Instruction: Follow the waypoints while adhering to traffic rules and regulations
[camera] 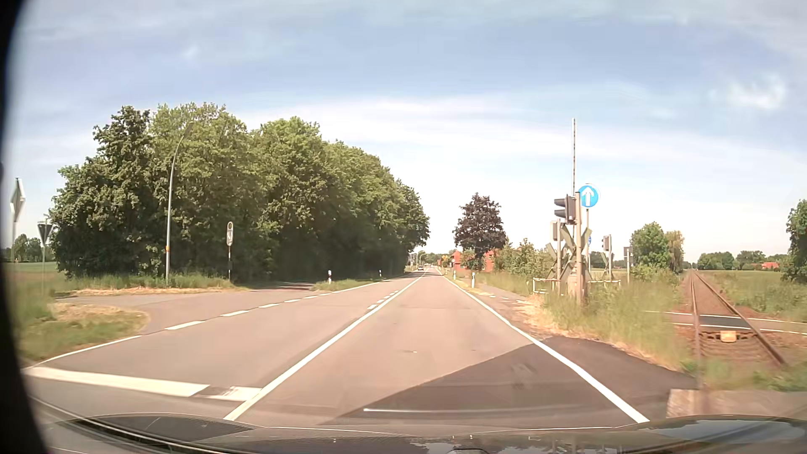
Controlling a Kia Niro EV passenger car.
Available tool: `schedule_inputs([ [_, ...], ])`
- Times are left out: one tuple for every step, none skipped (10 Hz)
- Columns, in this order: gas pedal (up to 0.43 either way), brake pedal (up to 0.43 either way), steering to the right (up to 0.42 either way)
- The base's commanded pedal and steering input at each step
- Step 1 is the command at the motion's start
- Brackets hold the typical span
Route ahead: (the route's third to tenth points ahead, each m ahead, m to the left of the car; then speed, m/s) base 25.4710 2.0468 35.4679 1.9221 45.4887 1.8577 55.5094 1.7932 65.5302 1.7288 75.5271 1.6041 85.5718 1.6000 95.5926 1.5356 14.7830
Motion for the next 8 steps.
schedule_inputs([
  [0.35,0.0,-0.003],
  [0.35,0.0,-0.002],
  [0.35,0.0,0.001],
  [0.35,0.0,0.001],
  [0.35,0.0,0.002],
  [0.35,0.0,0.002],
  [0.35,0.0,0.002],
  [0.35,0.0,0.003],
])
